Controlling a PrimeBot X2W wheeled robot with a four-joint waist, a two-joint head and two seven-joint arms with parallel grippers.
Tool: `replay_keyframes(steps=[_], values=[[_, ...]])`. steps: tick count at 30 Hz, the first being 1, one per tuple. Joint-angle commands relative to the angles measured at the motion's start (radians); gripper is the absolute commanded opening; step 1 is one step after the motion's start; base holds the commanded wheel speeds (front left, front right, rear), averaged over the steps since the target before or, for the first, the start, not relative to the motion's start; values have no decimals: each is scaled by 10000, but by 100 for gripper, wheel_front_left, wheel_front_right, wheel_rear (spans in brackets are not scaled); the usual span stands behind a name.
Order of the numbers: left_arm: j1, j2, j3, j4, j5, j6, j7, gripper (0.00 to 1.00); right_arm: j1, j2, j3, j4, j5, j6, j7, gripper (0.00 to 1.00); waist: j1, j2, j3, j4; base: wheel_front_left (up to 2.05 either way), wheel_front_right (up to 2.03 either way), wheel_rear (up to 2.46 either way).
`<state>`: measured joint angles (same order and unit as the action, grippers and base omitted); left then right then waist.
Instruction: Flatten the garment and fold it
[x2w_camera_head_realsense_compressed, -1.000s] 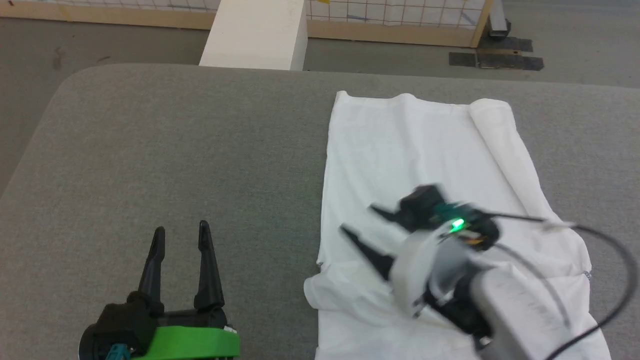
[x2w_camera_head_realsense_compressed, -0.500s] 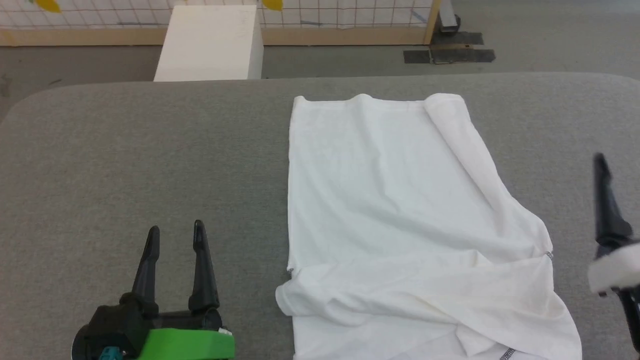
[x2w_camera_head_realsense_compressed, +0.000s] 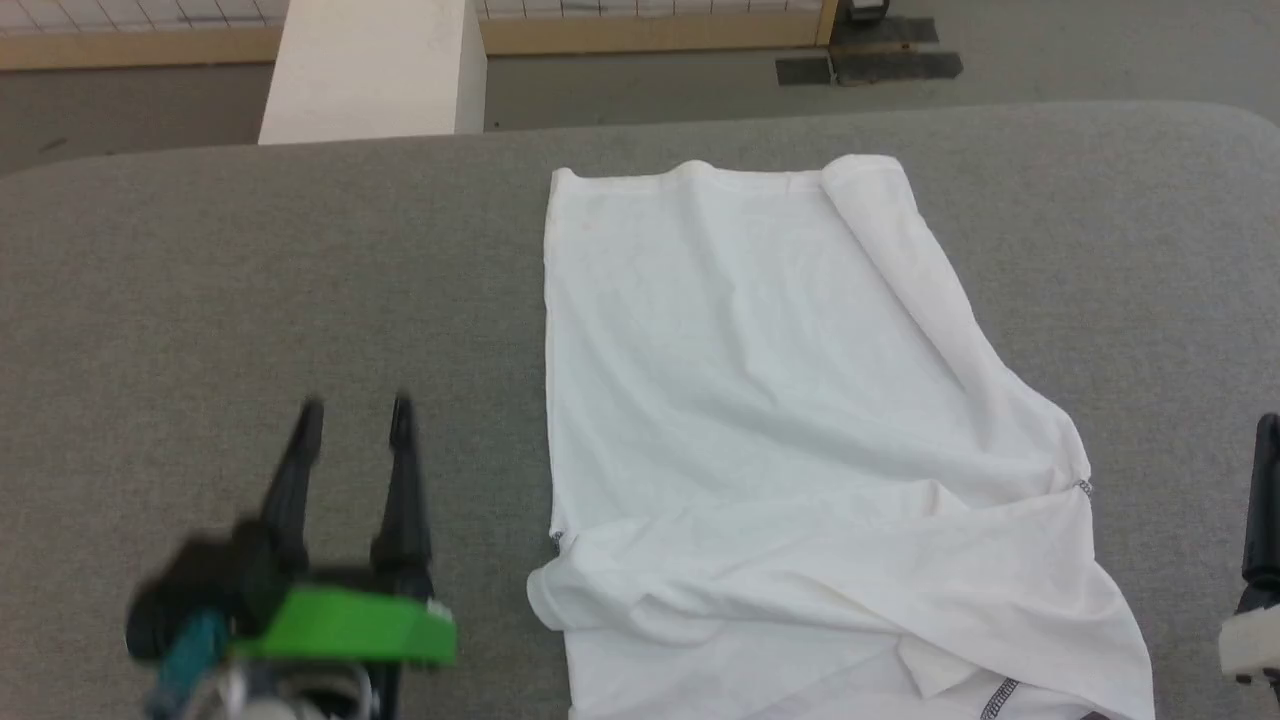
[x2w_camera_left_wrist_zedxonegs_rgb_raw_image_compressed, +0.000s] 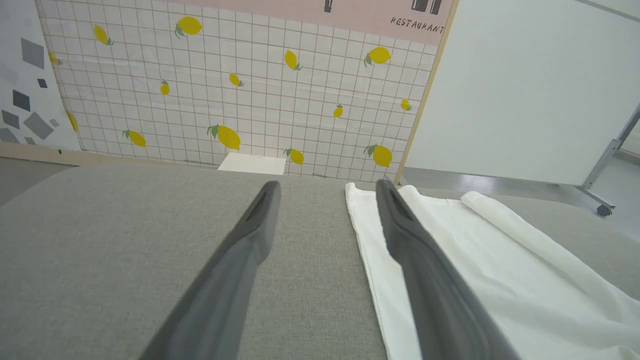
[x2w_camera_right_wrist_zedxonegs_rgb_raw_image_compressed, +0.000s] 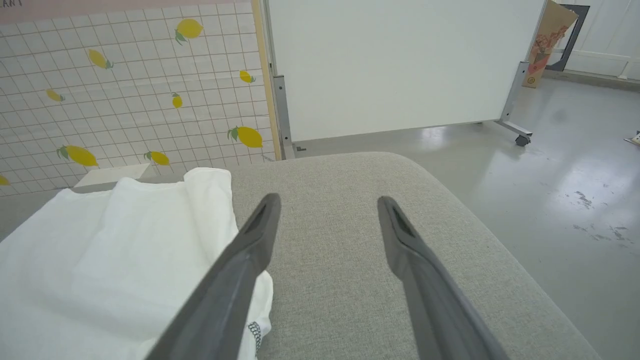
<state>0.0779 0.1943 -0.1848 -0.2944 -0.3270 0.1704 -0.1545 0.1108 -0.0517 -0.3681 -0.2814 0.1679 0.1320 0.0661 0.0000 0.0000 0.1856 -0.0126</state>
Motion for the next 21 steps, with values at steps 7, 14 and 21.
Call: replay_keyframes(steps=[7,14,21], values=[[-4999,1421,-417,308,320,-1355,3255,100,-822,13,261,-646,-217,-13,-65,100,0,0,1493,11,0,0,0],[-9167,1656,-931,2376,17,-2334,6029,100,-1364,13,693,-889,-151,-13,-83,100,0,0,2869,-222,0,0,0],[-10950,1535,-1240,4246,-316,-2535,7705,100,-1856,14,1293,-1077,-40,-13,-113,100,0,0,4005,-613,0,0,0]])
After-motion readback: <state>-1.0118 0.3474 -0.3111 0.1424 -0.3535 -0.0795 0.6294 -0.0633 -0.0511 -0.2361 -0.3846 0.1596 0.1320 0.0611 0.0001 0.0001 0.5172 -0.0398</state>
